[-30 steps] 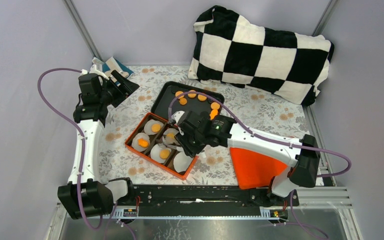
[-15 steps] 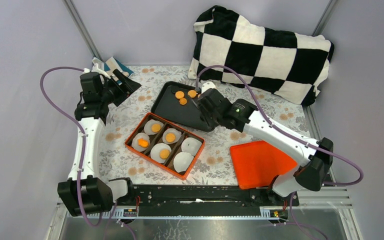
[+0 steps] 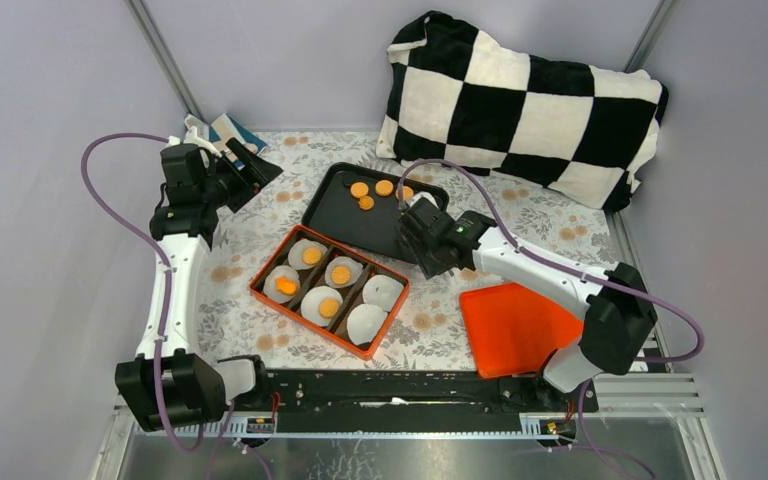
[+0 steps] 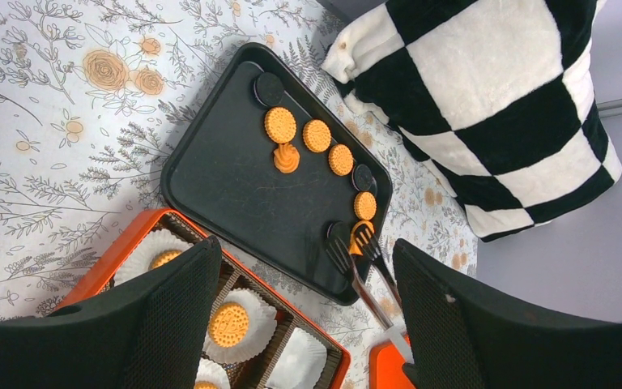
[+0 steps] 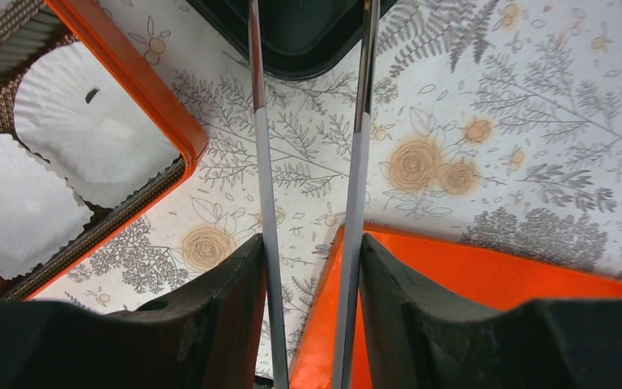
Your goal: Pack the cookies
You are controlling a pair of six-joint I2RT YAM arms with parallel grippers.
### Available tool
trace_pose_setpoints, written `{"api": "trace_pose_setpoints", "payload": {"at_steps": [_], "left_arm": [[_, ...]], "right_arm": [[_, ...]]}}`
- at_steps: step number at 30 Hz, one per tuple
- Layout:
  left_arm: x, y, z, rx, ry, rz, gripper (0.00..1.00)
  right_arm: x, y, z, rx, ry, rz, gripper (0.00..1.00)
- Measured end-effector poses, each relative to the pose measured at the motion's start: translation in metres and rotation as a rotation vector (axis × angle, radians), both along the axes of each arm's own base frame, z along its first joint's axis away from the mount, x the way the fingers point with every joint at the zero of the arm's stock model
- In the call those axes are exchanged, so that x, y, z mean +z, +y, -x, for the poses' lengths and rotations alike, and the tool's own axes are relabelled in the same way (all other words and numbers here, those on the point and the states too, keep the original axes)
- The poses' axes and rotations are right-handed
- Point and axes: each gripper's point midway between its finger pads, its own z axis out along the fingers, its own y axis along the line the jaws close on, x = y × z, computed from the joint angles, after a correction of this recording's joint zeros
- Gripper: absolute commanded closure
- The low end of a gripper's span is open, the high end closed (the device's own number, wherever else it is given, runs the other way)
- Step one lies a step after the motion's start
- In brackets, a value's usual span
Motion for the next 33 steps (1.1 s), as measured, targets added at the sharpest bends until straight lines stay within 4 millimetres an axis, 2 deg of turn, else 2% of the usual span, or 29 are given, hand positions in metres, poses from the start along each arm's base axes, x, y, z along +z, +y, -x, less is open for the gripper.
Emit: {"api": "trace_pose_setpoints", "payload": {"at_steps": [6, 8, 9, 13, 15, 17, 22, 25, 30, 33], "left_arm": [[0.0, -0.001, 0.0, -0.004, -0.002, 0.002, 0.18], [0.001, -0.001, 0.0, -0.004, -0.004, 0.002, 0.18], [0.0, -0.001, 0.0, -0.004, -0.005, 0.002, 0.18], [0.001, -0.001, -0.001, -0.005, -0.009, 0.002, 0.18], [0.0, -0.001, -0.001, -0.006, -0.01, 0.002, 0.18], [0.0, -0.001, -0.001, -0.006, -0.01, 0.002, 0.18], [0.0, -0.001, -0.001, -0.007, -0.011, 0.003, 0.18], [0.0, -0.001, -0.001, -0.009, -0.011, 0.004, 0.18], [0.0, -0.002, -0.001, -0.009, -0.011, 0.007, 0.18], [0.0, -0.002, -0.001, -0.008, -0.011, 0.009, 0.18]], "right_arm": [[-0.016, 0.0, 0.008, 0.0, 0.042, -0.007, 0.5], [-0.018, 0.003, 0.006, 0.0, 0.042, -0.008, 0.54], [-0.019, 0.004, 0.005, 0.001, 0.046, -0.004, 0.58], [-0.024, 0.015, -0.003, 0.011, 0.062, 0.003, 0.9], [-0.023, 0.021, -0.006, 0.018, 0.064, -0.006, 0.98], [-0.018, 0.025, -0.007, 0.022, 0.066, -0.019, 1.0], [0.009, 0.037, -0.009, 0.042, 0.045, -0.102, 1.0], [0.036, 0.035, 0.003, 0.061, 0.03, -0.175, 1.0], [0.084, 0.029, 0.035, 0.112, 0.009, -0.3, 0.97], [0.093, 0.034, 0.067, 0.17, 0.031, -0.341, 0.97]]}}
